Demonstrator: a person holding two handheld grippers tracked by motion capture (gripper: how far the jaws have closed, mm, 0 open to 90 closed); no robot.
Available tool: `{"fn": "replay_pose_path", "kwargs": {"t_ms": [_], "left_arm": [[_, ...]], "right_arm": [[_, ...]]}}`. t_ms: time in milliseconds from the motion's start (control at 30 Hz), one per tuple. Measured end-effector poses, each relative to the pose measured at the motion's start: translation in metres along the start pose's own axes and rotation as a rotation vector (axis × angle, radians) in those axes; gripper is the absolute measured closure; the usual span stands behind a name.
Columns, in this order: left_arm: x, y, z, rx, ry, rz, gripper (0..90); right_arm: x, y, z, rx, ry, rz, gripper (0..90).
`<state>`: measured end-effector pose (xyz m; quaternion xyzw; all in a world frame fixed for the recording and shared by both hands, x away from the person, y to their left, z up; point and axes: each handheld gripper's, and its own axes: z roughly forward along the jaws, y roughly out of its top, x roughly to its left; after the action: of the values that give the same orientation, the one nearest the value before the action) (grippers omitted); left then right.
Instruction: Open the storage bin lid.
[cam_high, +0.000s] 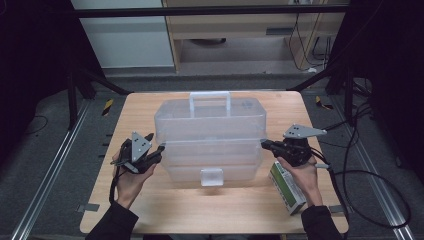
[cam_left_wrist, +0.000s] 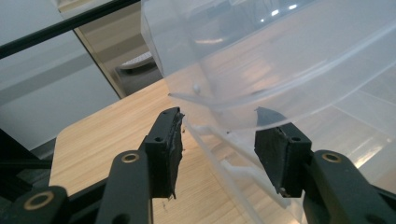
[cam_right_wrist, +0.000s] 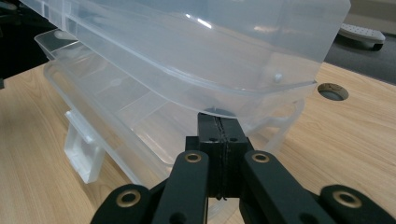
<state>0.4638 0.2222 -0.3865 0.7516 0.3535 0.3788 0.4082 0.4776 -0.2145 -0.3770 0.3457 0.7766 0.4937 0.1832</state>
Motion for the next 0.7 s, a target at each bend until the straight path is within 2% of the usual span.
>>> {"fn": "replay_pose_path", "kwargs": {"t_ms": [433,600,700], "left_arm": [[-0.0024,0.0032,-0.0007,-0.037,0.015,0.016,58.4],[-0.0021,0.0038,-0.0005,-0.037,0.019,0.018,60.5],[-0.0019,0.0045,-0.0004,-0.04,0.023,0.016,61.0]], "right_arm": [[0.0003,-0.0001,0.0006,-0.005,0.0,0.005,90.0],[-0.0001,-0.0003,0.0003,0.008,-0.033,0.008,85.2],[-0.0033,-0.0016,-0.0003,0.029,-0.051,0.027,81.4]]}}
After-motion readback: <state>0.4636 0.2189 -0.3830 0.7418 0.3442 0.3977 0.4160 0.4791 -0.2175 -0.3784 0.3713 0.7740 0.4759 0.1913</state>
